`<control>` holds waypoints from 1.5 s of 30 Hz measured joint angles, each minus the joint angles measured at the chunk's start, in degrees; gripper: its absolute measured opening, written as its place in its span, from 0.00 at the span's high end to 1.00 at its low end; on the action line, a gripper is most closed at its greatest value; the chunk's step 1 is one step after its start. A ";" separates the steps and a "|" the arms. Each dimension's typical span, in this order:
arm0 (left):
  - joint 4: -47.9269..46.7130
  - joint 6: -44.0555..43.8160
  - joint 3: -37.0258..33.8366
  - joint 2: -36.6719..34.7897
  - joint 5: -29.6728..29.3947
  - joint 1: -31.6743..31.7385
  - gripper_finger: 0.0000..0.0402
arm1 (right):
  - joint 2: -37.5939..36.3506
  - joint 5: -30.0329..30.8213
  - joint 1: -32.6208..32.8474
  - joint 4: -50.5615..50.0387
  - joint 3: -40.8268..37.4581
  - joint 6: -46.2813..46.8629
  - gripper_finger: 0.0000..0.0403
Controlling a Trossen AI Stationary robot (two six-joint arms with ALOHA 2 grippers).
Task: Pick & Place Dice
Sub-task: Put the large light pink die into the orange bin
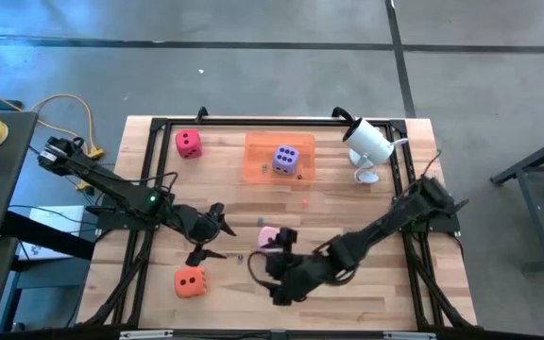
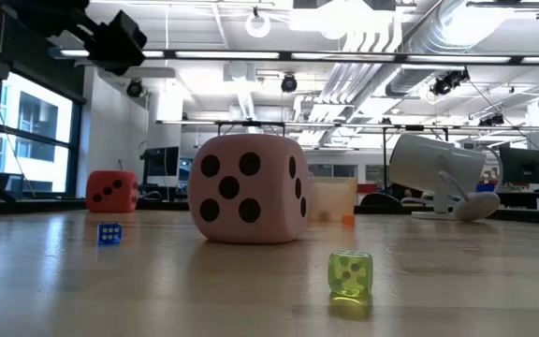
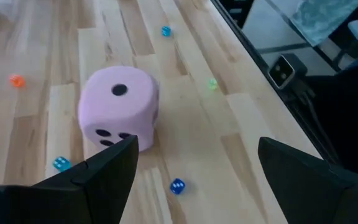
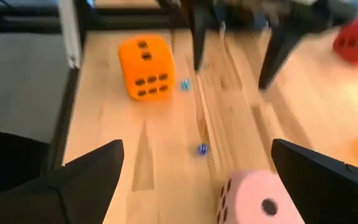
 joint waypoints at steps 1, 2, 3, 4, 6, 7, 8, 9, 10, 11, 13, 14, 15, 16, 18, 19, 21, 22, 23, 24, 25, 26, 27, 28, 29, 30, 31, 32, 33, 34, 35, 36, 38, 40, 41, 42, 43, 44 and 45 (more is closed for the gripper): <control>-0.05 -0.06 0.00 0.00 -0.02 -0.48 0.19 | 1.49 -0.04 -0.08 -2.43 1.76 1.66 0.01; -0.09 -0.06 0.00 0.00 -0.04 -0.94 0.19 | 2.87 0.04 -0.14 -4.94 3.35 2.94 0.01; -0.28 -0.06 0.00 0.00 -0.02 -1.26 0.19 | 4.16 0.14 -0.25 -6.92 4.76 3.74 0.01; -0.33 -0.06 0.00 0.03 -0.02 -1.71 0.19 | 5.23 0.27 -0.33 -8.42 5.78 4.53 0.01; -0.29 -0.06 0.00 0.04 -0.02 -2.61 0.19 | 7.09 0.32 -0.32 -10.74 6.99 5.54 0.01; -0.29 -0.06 0.00 0.04 -0.02 -2.98 0.19 | 7.74 0.54 -0.57 -11.25 7.06 5.94 0.01; -0.31 -0.10 0.00 0.04 -0.02 -3.40 0.19 | 8.35 1.04 -0.60 -11.94 7.04 6.33 0.01; -0.32 -0.45 0.00 0.04 -0.02 -3.80 0.19 | 8.73 1.57 -0.74 -12.78 7.01 6.80 0.01; -0.32 -1.10 0.00 0.04 -0.02 -4.26 0.19 | 8.80 2.60 -0.91 -13.93 6.99 7.73 0.01; -0.36 -1.72 0.00 0.04 -0.02 -4.76 0.19 | 8.80 3.92 -1.20 -14.97 6.99 9.12 0.01; -0.58 -2.48 0.00 0.04 -0.02 -5.88 0.19 | 8.66 6.36 -1.98 -16.95 7.07 12.67 0.01; -0.83 -2.50 0.00 0.04 -0.02 -6.47 0.19 | 8.65 7.08 -2.37 -17.85 7.08 14.24 0.01; -1.06 -2.53 0.00 0.04 -0.02 -7.07 0.19 | 8.65 7.41 -2.74 -18.67 7.07 15.55 0.01; -1.35 -2.52 0.00 0.04 -0.02 -7.62 0.19 | 8.65 7.38 -3.14 -19.28 7.04 16.63 0.01; -1.58 -2.55 0.00 0.04 -0.22 -8.54 0.19 | 8.65 5.90 -3.85 -19.56 7.06 18.57 0.01; -1.54 -2.57 0.00 0.04 -0.28 -8.91 0.19 | 8.65 4.31 -4.22 -19.75 7.06 19.56 0.01; -1.52 -2.65 0.00 0.04 -0.30 -9.45 0.19 | 8.65 1.91 -5.09 -19.88 6.78 21.78 0.01; -1.54 -2.66 0.00 0.04 -0.34 -9.64 0.19 | 8.65 1.40 -5.44 -19.93 6.48 22.75 0.01; -1.54 -2.66 0.00 0.04 -0.35 -9.79 0.19 | 8.65 1.38 -5.74 -20.33 6.40 23.18 0.01; -1.54 -2.76 0.00 0.04 -0.36 -9.97 0.19 | 8.65 1.70 -5.83 -20.87 6.39 23.24 0.01; -1.54 -3.09 0.00 0.04 -0.43 -10.15 0.19 | 8.65 2.11 -5.87 -21.56 6.39 23.24 0.01; -1.54 -3.46 0.00 0.04 -0.43 -10.30 0.19 | 8.65 2.46 -5.90 -21.97 6.38 23.20 0.01; -1.57 -4.03 0.00 0.04 -0.43 -10.32 0.19 | 8.65 2.63 -5.92 -22.30 6.38 23.16 0.01; -1.61 -4.46 0.00 0.04 -0.42 -10.32 0.19 | 8.65 2.44 -5.98 -22.34 6.38 23.15 0.01; -1.61 -4.67 0.00 0.04 -0.41 -10.32 0.19 | 8.65 2.04 -6.20 -22.37 6.38 23.13 0.01; -1.59 -4.73 0.00 0.04 -0.41 -10.32 0.19 | 8.65 1.68 -6.40 -22.45 6.36 23.21 0.01; -1.60 -4.78 0.00 0.04 -0.43 -10.30 0.19 | 8.65 1.46 -6.67 -22.41 6.36 23.77 0.01; -1.61 -4.74 0.00 0.04 -0.43 -10.30 0.19 | 8.65 1.27 -7.05 -22.43 6.36 24.49 0.01; -1.61 -4.60 0.00 0.04 -0.43 -10.30 0.19 | 8.65 1.07 -7.53 -22.48 6.36 25.21 0.01; -1.60 -4.60 0.00 0.04 -0.43 -10.30 0.19 | 8.65 0.61 -7.98 -22.61 6.36 25.93 0.01; -1.59 -4.60 0.00 0.04 -0.41 -10.30 0.19 | 8.65 -0.24 -8.42 -22.80 6.36 26.46 0.01; -1.61 -4.60 0.00 0.04 -0.41 -10.28 0.19 | 8.65 -1.13 -8.83 -22.88 6.34 27.01 0.01; -1.60 -4.60 0.00 0.04 -0.42 -10.28 0.19 | 8.65 -2.53 -9.57 -22.89 6.30 27.51 0.01; -1.58 -4.43 0.00 0.04 -0.41 -10.08 0.19 | 8.65 -2.99 -9.96 -22.87 6.30 27.55 0.01; -1.59 -4.32 0.00 0.04 -0.42 -9.94 0.19 | 8.65 -2.95 -10.03 -22.87 6.29 27.55 0.01; -1.58 -4.14 0.00 0.04 -0.41 -9.76 0.19 | 8.65 -2.93 -10.03 -22.87 6.29 27.55 0.01; -1.58 -3.95 0.00 0.04 -0.42 -9.59 0.19 | 8.65 -2.91 -10.10 -22.86 6.29 27.55 0.01; -1.58 -3.92 0.00 0.04 -0.42 -9.35 0.19 | 8.65 -3.04 -10.21 -22.85 6.29 27.55 0.01; -1.58 -3.92 0.00 0.04 -0.43 -9.16 0.19 | 8.65 -3.57 -10.25 -22.85 6.29 27.55 0.01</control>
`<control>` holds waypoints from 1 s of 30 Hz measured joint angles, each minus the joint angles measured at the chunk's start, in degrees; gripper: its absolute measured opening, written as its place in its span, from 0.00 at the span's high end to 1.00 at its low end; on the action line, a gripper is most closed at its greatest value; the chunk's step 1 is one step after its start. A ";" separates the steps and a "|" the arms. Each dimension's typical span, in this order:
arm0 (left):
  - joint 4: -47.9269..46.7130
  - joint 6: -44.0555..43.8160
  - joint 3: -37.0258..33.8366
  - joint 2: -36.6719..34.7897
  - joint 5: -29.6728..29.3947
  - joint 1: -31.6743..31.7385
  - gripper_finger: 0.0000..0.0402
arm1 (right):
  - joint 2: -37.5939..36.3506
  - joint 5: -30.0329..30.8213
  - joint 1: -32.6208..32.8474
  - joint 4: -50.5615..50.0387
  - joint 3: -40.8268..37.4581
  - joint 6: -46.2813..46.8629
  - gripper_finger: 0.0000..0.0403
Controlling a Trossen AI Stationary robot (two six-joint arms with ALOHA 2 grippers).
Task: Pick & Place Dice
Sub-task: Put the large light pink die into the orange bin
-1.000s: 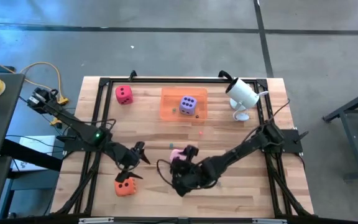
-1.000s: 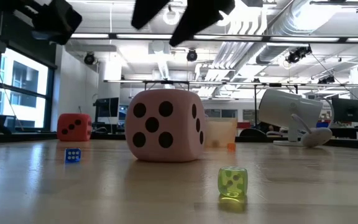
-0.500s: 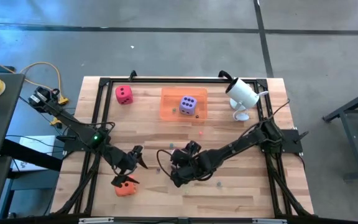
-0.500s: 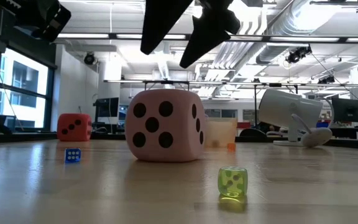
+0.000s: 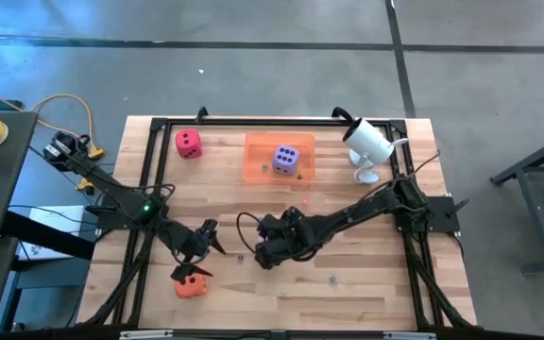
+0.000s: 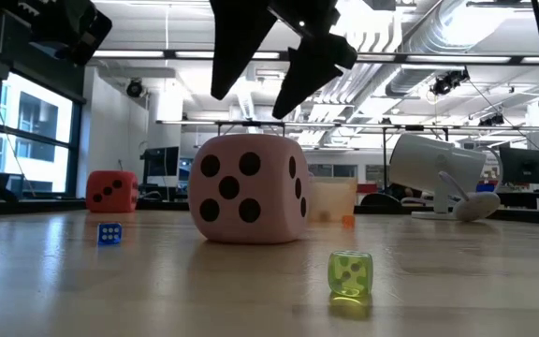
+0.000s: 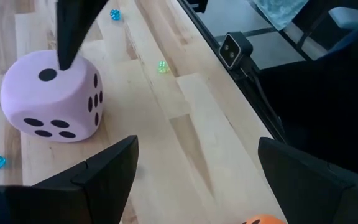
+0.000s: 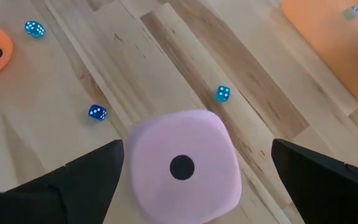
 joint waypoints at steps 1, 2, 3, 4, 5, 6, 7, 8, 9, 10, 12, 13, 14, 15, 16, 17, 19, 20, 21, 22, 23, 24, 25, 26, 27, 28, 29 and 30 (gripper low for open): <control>0.00 0.00 0.00 0.00 0.02 0.23 0.19 | 0.00 -0.90 0.00 0.02 0.00 0.01 0.01; 0.00 0.00 0.00 0.00 0.02 0.38 0.19 | 0.00 -1.73 0.00 0.03 0.00 0.02 0.01; 0.00 -0.03 0.00 0.00 0.00 0.54 0.19 | 0.03 -2.31 0.03 0.12 0.00 0.01 0.01; -0.02 -0.04 0.00 0.00 0.00 0.61 0.19 | 0.59 -2.46 0.09 0.45 0.02 0.02 0.01; 0.00 -0.04 0.00 0.00 0.02 0.59 0.19 | 1.15 -2.50 0.13 0.91 0.07 0.01 0.01; 0.04 -0.04 0.00 0.00 0.00 0.59 0.19 | 1.54 -2.56 0.26 0.90 0.02 -0.13 0.01; -0.01 -0.04 0.00 0.00 0.00 0.59 0.19 | 1.82 -2.98 0.34 0.57 -0.13 -0.24 0.01; -0.03 -0.07 0.00 0.00 0.03 0.59 0.19 | 2.12 -3.59 0.39 0.57 -0.17 -0.27 0.01; -0.04 -0.07 0.00 0.00 0.02 0.59 0.19 | 2.62 -4.34 0.41 1.33 -0.07 -0.38 0.01; -0.11 -0.07 0.00 0.00 0.02 0.59 0.19 | 3.03 -5.20 0.40 2.22 0.10 -0.42 0.01; -0.15 -0.09 0.00 0.01 0.02 0.57 0.19 | 3.50 -5.03 0.42 2.34 0.08 -0.63 0.01; -0.18 -0.09 0.00 0.00 0.02 0.57 0.19 | 3.73 -5.13 0.41 1.82 -0.02 -0.55 0.01; -0.29 -0.11 0.00 0.02 0.02 0.57 0.19 | 4.14 -5.42 0.39 2.81 0.02 -0.57 0.01; -0.35 -0.09 0.00 0.02 0.02 0.57 0.19 | 4.32 -4.99 0.39 3.44 0.22 -0.62 0.01; -0.35 -0.03 -0.02 0.01 0.02 0.55 0.19 | 4.33 -4.97 0.39 2.75 0.18 -0.66 0.01; -0.31 -0.03 -0.02 0.00 0.02 0.54 0.19 | 4.33 -5.02 0.39 2.51 0.11 -0.66 0.01; -0.54 -0.02 -0.04 0.02 0.02 0.54 0.19 | 4.33 -4.99 0.25 2.90 0.13 -0.63 0.01; -0.52 -0.02 -0.04 0.02 0.02 0.54 0.19 | 4.33 -4.84 0.24 2.78 0.12 -0.63 0.01; -0.37 -0.02 -0.04 0.02 0.02 0.54 0.19 | 4.36 -4.57 0.24 2.81 0.11 -0.63 0.01; -0.43 -0.02 -0.04 0.02 0.02 0.54 0.19 | 4.38 -4.28 0.24 2.82 0.11 -0.61 0.01; -0.54 -0.01 -0.04 0.02 0.03 0.54 0.19 | 4.39 -3.89 0.24 2.82 0.11 -0.64 0.01; -0.48 -0.01 -0.04 0.02 0.01 0.54 0.19 | 4.39 -3.51 0.28 2.84 0.09 -1.08 0.01; -0.50 0.00 -0.04 0.02 0.02 0.54 0.19 | 4.39 -3.18 0.42 2.92 0.07 -1.96 0.01; -0.55 0.00 -0.04 0.02 0.06 0.54 0.19 | 4.39 -2.65 0.65 2.97 0.03 -2.78 0.01; -0.52 0.00 -0.04 0.02 0.03 0.54 0.19 | 4.41 -1.93 0.84 2.97 0.00 -3.23 0.01; -0.54 0.00 -0.04 0.02 0.02 0.54 0.19 | 4.44 -1.31 1.06 2.99 -0.02 -3.34 0.01; -0.55 0.00 -0.04 0.02 0.04 0.54 0.19 | 4.44 -1.00 1.20 2.99 -0.02 -3.41 0.01; -0.55 0.00 -0.04 0.02 0.03 0.54 0.19 | 4.44 -0.75 1.32 3.00 -0.02 -3.41 0.01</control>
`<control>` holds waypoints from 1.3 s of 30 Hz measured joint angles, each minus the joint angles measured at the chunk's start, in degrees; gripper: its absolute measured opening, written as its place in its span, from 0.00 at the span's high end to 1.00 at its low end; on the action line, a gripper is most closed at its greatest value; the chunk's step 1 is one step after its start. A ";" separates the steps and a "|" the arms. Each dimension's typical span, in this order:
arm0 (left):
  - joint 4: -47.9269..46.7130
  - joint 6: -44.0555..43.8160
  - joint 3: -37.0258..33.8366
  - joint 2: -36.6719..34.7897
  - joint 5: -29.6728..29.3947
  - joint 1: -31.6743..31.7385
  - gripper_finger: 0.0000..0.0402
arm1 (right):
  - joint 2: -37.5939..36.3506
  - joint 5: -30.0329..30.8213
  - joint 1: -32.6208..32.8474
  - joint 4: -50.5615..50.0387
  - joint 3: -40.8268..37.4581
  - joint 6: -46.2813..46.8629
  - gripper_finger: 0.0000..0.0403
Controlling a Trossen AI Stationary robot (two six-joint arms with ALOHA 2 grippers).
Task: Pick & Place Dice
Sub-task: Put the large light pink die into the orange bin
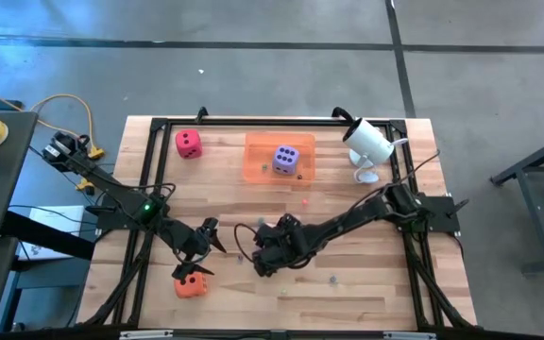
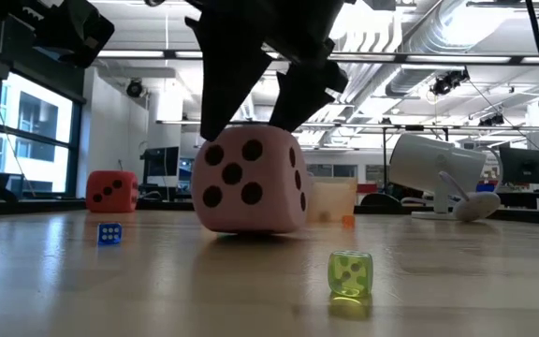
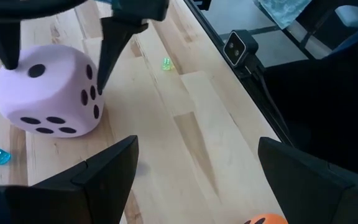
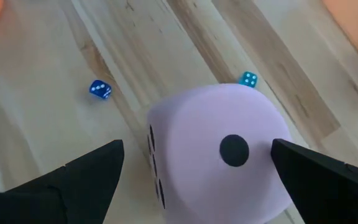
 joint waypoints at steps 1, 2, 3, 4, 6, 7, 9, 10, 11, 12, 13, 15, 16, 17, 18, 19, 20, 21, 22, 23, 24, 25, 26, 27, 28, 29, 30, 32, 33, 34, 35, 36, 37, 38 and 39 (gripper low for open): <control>0.00 0.02 0.00 0.00 0.00 0.00 0.19 | 0.00 0.39 0.17 0.02 0.00 -0.02 0.01; 0.00 0.02 0.00 0.00 -0.01 0.00 0.19 | 0.00 0.86 0.28 0.04 0.00 -0.07 0.01; -0.02 0.02 0.00 0.00 -0.01 0.00 0.19 | 0.00 0.98 0.28 0.06 0.00 -0.37 0.01; -0.02 0.02 0.00 0.00 -0.01 0.00 0.19 | 0.00 1.08 0.26 0.05 0.00 -0.67 0.01; -0.02 0.02 0.00 0.00 -0.01 0.00 0.19 | 0.00 1.31 0.21 0.05 0.00 -0.98 0.01; -0.02 0.02 0.00 0.00 0.00 0.00 0.19 | 0.00 1.38 0.18 0.04 0.00 -1.04 0.01; -0.02 0.02 0.00 0.00 -0.01 0.00 0.19 | 0.00 1.53 0.15 -0.05 0.00 -1.08 0.01; -0.02 0.02 0.00 0.00 0.01 0.00 0.19 | 0.00 1.76 0.08 -0.29 0.00 -1.09 0.01; -0.02 0.02 0.00 0.00 -0.01 0.00 0.19 | 0.00 2.15 0.04 -0.63 0.00 -1.08 0.01; -0.02 0.02 0.00 0.00 -0.01 0.00 0.19 | 0.00 2.48 0.03 -1.07 0.00 -0.96 0.01; -0.02 0.02 0.00 0.00 -0.01 0.00 0.19 | 0.00 2.46 -0.08 -1.53 0.00 -0.65 0.01; -0.02 0.02 0.00 0.00 -0.01 0.00 0.19 | 0.00 1.82 -0.32 -2.07 0.00 0.37 0.01; -0.03 0.02 0.00 0.00 -0.01 0.00 0.19 | 0.00 1.49 -0.55 -2.47 0.00 0.70 0.01; -0.02 0.02 0.00 0.00 -0.01 0.00 0.19 | 0.00 1.26 -0.66 -2.83 0.00 1.14 0.01; -0.02 0.02 0.00 0.00 0.00 0.00 0.19 | 0.00 1.14 -0.75 -3.23 0.00 1.62 0.01; -0.04 0.02 0.00 0.00 -0.01 0.00 0.19 | 0.00 0.88 -0.97 -3.57 0.00 1.90 0.01; -0.02 0.02 0.00 0.00 -0.01 0.00 0.19 | 0.00 0.16 -1.11 -3.59 0.00 2.12 0.01; -0.02 0.02 0.00 0.00 -0.01 0.00 0.19 | 0.00 -0.67 -1.28 -3.61 0.00 2.24 0.01; -0.04 0.02 0.00 0.00 0.01 0.00 0.19 | 0.00 -1.35 -1.41 -3.59 0.00 2.56 0.01; -0.04 0.02 0.00 0.00 -0.01 0.00 0.19 | 0.00 -2.01 -1.52 -3.62 0.02 2.95 0.01; -0.04 0.02 0.00 0.00 0.00 0.00 0.19 | 0.00 -2.45 -1.73 -3.57 0.04 3.15 0.01; -0.04 0.02 0.00 0.00 -0.01 0.00 0.19 | 0.15 -3.07 -1.83 -3.51 0.08 3.28 0.01; -0.04 0.02 0.00 0.00 0.00 0.00 0.19 | 0.52 -3.62 -1.86 -3.39 0.18 3.41 0.01; -0.04 0.02 0.00 0.00 -0.01 0.00 0.19 | 0.65 -3.67 -1.99 -3.36 0.20 3.41 0.01; -0.07 0.02 0.00 0.00 -0.01 0.00 0.19 | 0.70 -3.69 -2.03 -3.34 0.20 3.41 0.01; -0.07 0.02 0.00 0.00 0.00 0.00 0.19 | 0.73 -3.89 -2.05 -3.32 0.20 3.40 0.01; -0.09 0.02 0.00 0.00 -0.01 -0.01 0.19 | 1.17 -4.02 -2.07 -3.09 0.22 3.39 0.01; -0.34 0.02 0.00 0.00 -0.01 0.00 0.19 | 1.67 -3.36 -2.09 -2.78 0.26 3.37 0.01; -0.47 -0.02 0.00 0.00 -0.01 -0.01 0.19 | 1.71 -2.94 -2.03 -2.78 0.25 3.39 0.01; -0.52 -0.10 0.00 0.00 0.01 0.00 0.19 | 1.73 -2.53 -2.00 -2.78 0.24 3.53 0.01; -0.56 -0.28 0.00 0.00 0.01 -0.02 0.19 | 1.77 -2.21 -1.99 -2.73 0.22 3.61 0.01; -0.76 -0.28 0.00 0.00 0.01 -0.02 0.19 | 1.79 -1.85 -1.85 -2.65 0.20 3.63 0.01; -0.87 -0.30 0.00 0.00 0.00 0.00 0.19 | 1.83 -1.41 -1.62 -2.57 0.18 3.65 0.01; -0.84 -0.32 0.00 0.00 0.00 0.00 0.19 | 1.86 -0.66 -1.36 -2.48 0.16 3.63 0.01; -0.83 -0.33 0.00 0.00 0.01 -0.01 0.19 | 1.90 -0.11 -1.21 -2.45 0.15 3.61 0.01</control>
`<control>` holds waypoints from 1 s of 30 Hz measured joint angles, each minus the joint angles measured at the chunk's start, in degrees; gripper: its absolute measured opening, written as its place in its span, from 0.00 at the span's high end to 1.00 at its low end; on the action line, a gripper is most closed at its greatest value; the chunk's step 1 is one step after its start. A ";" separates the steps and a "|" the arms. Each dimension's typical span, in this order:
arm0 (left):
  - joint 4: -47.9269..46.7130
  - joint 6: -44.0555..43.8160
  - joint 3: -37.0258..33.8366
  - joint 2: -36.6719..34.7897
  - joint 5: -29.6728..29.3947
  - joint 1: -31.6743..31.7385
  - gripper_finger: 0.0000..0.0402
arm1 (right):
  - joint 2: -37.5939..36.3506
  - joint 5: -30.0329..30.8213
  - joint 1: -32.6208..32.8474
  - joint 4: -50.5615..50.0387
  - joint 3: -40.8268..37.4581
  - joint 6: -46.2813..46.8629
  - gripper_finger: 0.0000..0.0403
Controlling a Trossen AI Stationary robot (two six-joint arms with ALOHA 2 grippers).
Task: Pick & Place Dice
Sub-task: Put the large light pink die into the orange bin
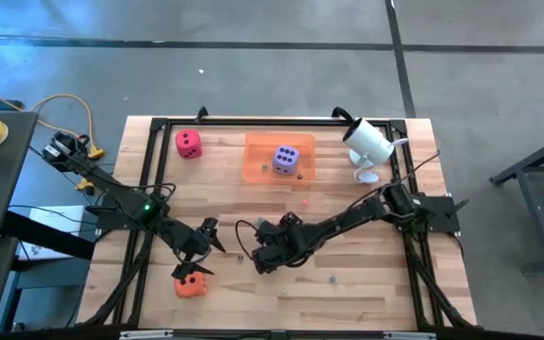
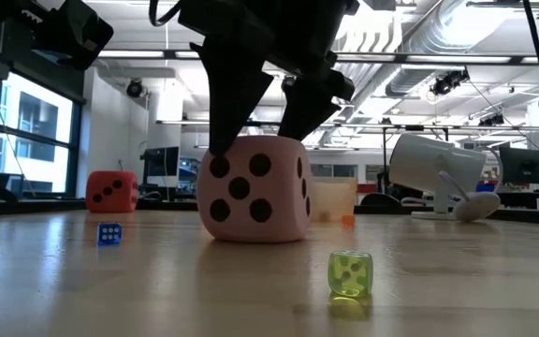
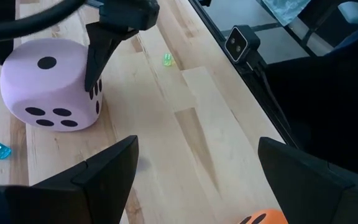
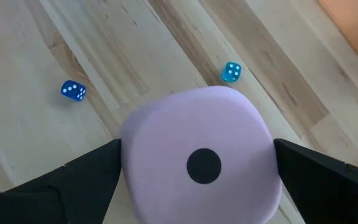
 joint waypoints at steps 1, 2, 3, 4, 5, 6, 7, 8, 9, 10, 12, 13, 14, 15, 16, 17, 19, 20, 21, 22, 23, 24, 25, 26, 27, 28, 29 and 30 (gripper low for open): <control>0.00 -0.01 0.00 0.00 -0.01 -0.01 0.19 | 0.03 0.22 0.04 0.00 -0.02 0.00 0.01; 0.01 -0.03 0.00 0.00 0.00 -0.01 0.19 | 0.03 -0.01 0.01 0.00 -0.02 0.09 0.01; 0.00 -0.05 0.00 0.00 0.00 -0.01 0.19 | 0.03 -0.25 -0.03 -0.04 -0.02 0.79 0.01; 0.03 -0.09 0.00 0.00 0.00 0.01 0.19 | 0.03 -0.04 -0.06 -0.03 -0.02 1.65 0.01; 0.04 -0.09 0.00 0.00 0.00 0.01 0.19 | 0.06 0.42 -0.04 0.02 -0.02 2.16 0.01; 0.04 -0.09 0.00 0.00 -0.02 0.01 0.19 | 0.10 0.88 0.02 0.00 -0.02 2.25 0.01; 0.04 -0.11 0.00 0.00 0.00 -0.01 0.19 | 0.14 1.20 0.04 -0.02 -0.06 2.29 0.01; 0.07 -0.13 0.00 0.00 0.00 -0.01 0.19 | 0.14 1.27 0.04 -0.12 -0.07 2.31 0.01; 0.06 -0.17 0.00 0.00 0.00 -0.01 0.19 | 0.14 1.29 0.02 -0.14 -0.07 2.36 0.01; 0.08 -0.17 0.00 0.00 0.00 -0.01 0.19 | 0.14 1.35 0.02 -0.13 -0.07 2.38 0.01; 0.09 -0.17 0.00 0.00 0.00 -0.01 0.19 | 0.14 2.10 0.02 -0.15 -0.10 2.16 0.01; 0.11 -0.17 0.00 0.00 0.00 -0.01 0.19 | 0.14 2.87 0.02 -0.14 -0.13 1.53 0.01; 0.13 -0.17 0.00 0.00 0.00 -0.01 0.19 | 0.18 3.84 0.17 -0.18 -0.13 0.96 0.01; 0.13 -0.17 0.00 0.00 0.00 -0.01 0.19 | 0.25 5.13 0.46 -0.25 -0.13 0.42 0.01; 0.13 -0.13 0.00 0.00 0.00 -0.01 0.19 | 0.34 6.16 0.64 -0.33 -0.17 -0.13 0.01; 0.13 0.11 0.00 0.00 0.00 -0.01 0.19 | 0.84 6.77 0.73 -0.09 -0.17 -0.36 0.01; 0.17 1.08 0.00 0.00 -0.02 -0.01 0.19 | 1.34 6.95 0.78 0.20 -0.11 0.37 0.01; 0.15 1.34 0.00 0.00 0.00 -0.01 0.19 | 1.55 5.67 0.78 0.20 -0.07 1.65 0.01; 0.17 1.51 0.01 -0.01 0.00 -0.01 0.19 | 1.79 4.09 0.64 0.18 -0.01 2.97 0.01; 0.20 1.56 0.02 0.00 0.00 -0.01 0.19 | 2.15 2.40 0.29 0.23 0.00 3.71 0.01; 0.13 1.60 0.02 0.00 0.00 -0.01 0.19 | 2.75 0.76 -0.05 0.35 0.07 3.84 0.01; 0.14 1.62 0.02 0.00 0.00 -0.01 0.19 | 3.23 -0.39 -0.24 0.45 0.09 3.85 0.01; 0.17 1.62 0.02 -0.01 -0.01 -0.01 0.19 | 3.34 -1.02 -0.40 0.59 0.11 3.82 0.01; 0.17 1.64 0.02 0.00 0.00 -0.01 0.19 | 3.41 -1.13 -0.40 0.61 0.11 3.80 0.01; 0.13 1.85 0.02 0.00 -0.01 -0.01 0.19 | 3.60 -1.03 -0.51 0.73 0.07 3.78 0.01; 0.17 2.11 0.02 0.00 0.00 -0.01 0.19 | 4.07 -0.88 -0.67 1.12 0.09 3.79 0.01; 0.15 2.31 0.02 0.00 -0.01 -0.01 0.19 | 4.28 -0.89 -0.84 1.47 0.03 3.80 0.01; 0.14 2.32 0.02 0.00 0.00 -0.01 0.19 | 4.46 -1.12 -0.95 1.81 -0.01 3.81 0.01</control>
